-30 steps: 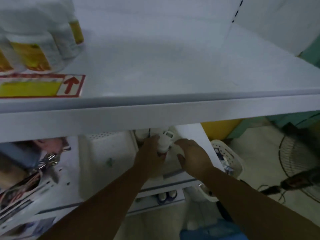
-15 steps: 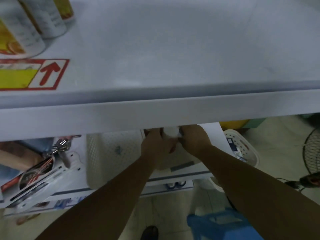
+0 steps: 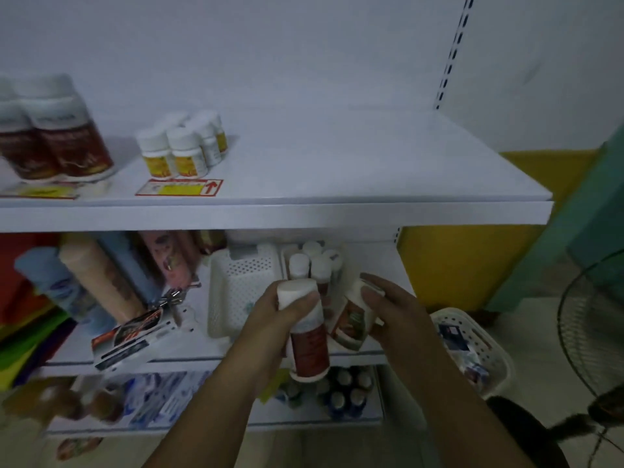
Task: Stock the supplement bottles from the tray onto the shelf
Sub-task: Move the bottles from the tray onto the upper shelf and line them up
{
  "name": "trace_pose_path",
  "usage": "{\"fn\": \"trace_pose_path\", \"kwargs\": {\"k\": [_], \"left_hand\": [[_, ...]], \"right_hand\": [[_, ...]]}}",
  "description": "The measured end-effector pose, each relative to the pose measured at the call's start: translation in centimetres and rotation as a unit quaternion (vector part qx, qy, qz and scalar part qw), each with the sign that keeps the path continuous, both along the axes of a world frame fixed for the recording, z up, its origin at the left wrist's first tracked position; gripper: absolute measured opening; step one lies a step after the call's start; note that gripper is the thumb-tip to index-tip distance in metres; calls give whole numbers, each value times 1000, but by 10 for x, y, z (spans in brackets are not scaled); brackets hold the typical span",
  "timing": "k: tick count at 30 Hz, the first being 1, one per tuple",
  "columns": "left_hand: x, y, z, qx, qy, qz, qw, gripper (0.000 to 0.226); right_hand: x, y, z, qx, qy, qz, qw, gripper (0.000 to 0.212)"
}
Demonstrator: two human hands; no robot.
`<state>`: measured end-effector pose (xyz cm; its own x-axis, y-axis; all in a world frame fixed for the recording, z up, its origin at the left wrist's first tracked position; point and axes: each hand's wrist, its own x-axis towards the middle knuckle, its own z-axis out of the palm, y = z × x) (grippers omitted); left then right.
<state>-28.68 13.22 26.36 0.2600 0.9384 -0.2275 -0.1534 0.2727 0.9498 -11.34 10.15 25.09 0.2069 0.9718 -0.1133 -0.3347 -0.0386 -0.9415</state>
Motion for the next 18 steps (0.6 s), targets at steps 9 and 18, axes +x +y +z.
{"fn": "trace_pose_path", "kwargs": {"k": [9,18], "left_hand": [[-41,-73,69,45,-21,29,998,45],[-126,-97,105,102,17,69,992,45]], "right_hand": [[-51,-51,72,103,15,115,988,29],[-132,-53,100,130,-1,162,978,38]]}}
